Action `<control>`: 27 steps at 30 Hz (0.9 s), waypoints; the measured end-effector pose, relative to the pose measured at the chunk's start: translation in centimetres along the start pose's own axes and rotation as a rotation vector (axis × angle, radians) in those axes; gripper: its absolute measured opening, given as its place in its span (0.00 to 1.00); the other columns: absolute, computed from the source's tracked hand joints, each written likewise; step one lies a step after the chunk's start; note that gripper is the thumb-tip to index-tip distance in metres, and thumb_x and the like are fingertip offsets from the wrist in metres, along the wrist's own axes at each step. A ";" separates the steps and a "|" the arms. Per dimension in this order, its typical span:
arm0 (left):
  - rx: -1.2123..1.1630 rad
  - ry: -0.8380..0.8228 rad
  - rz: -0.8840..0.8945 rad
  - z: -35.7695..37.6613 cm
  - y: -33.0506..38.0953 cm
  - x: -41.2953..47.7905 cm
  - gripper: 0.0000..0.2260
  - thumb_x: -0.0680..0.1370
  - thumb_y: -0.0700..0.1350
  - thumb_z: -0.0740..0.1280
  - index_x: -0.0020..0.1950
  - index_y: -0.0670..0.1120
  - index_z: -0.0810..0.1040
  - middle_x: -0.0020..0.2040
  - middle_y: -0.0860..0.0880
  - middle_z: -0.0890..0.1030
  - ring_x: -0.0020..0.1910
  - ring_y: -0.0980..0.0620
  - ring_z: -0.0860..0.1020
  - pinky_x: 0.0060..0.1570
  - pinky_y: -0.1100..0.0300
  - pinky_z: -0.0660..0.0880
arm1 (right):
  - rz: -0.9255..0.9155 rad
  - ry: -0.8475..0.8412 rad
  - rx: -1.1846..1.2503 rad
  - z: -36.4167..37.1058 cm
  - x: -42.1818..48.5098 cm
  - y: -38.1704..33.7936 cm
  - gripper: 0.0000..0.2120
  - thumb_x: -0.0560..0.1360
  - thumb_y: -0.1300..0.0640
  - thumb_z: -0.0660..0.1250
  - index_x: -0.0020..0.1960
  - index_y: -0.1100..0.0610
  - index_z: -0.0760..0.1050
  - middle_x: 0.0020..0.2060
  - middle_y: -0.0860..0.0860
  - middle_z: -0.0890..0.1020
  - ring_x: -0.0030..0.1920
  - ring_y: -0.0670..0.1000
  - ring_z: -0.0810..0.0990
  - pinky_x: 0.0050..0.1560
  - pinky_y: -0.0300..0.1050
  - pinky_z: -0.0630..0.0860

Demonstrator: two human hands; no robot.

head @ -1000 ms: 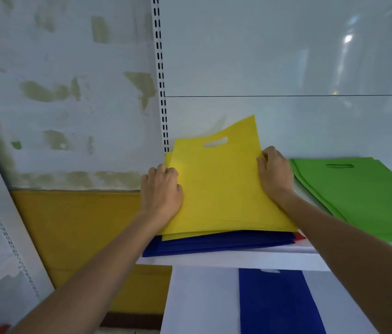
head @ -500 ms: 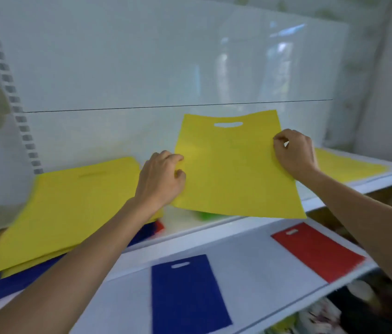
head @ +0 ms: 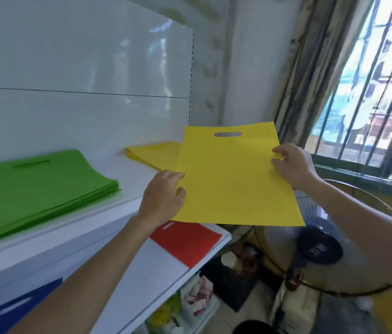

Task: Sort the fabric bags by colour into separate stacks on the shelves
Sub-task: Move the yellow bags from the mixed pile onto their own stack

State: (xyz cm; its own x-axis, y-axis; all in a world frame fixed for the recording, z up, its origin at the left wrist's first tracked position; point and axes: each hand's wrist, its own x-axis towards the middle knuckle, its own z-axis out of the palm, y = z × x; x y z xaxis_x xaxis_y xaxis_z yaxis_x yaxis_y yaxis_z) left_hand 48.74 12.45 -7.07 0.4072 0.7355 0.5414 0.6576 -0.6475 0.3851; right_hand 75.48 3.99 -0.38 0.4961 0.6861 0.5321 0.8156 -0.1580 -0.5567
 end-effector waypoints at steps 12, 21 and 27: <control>0.077 -0.026 -0.020 6.5 -1.0 10.5 0.17 0.78 0.44 0.59 0.67 0.45 0.72 0.65 0.47 0.74 0.64 0.48 0.69 0.60 0.56 0.66 | 0.060 -0.046 0.030 5.7 9.7 5.6 0.16 0.75 0.65 0.60 0.61 0.61 0.76 0.60 0.59 0.76 0.61 0.58 0.72 0.58 0.46 0.69; 0.115 0.100 -0.203 7.3 -6.2 16.6 0.16 0.77 0.40 0.60 0.62 0.47 0.78 0.59 0.46 0.79 0.60 0.45 0.71 0.55 0.54 0.71 | -0.069 -0.151 0.042 13.4 18.8 3.0 0.18 0.75 0.68 0.58 0.61 0.59 0.76 0.60 0.57 0.77 0.60 0.57 0.73 0.52 0.40 0.67; 0.242 0.117 -0.342 6.6 -9.6 16.6 0.16 0.77 0.42 0.60 0.64 0.49 0.76 0.58 0.45 0.78 0.60 0.45 0.70 0.55 0.53 0.70 | -0.233 -0.247 0.111 20.9 23.1 0.7 0.14 0.75 0.67 0.61 0.59 0.64 0.76 0.59 0.60 0.78 0.60 0.58 0.74 0.58 0.43 0.67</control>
State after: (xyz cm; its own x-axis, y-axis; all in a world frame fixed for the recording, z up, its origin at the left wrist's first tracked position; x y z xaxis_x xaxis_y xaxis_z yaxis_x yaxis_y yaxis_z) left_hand 53.36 32.17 -6.73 0.0742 0.8632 0.4994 0.8773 -0.2946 0.3788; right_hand 81.29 34.63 -1.82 0.2027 0.8479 0.4899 0.8544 0.0913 -0.5115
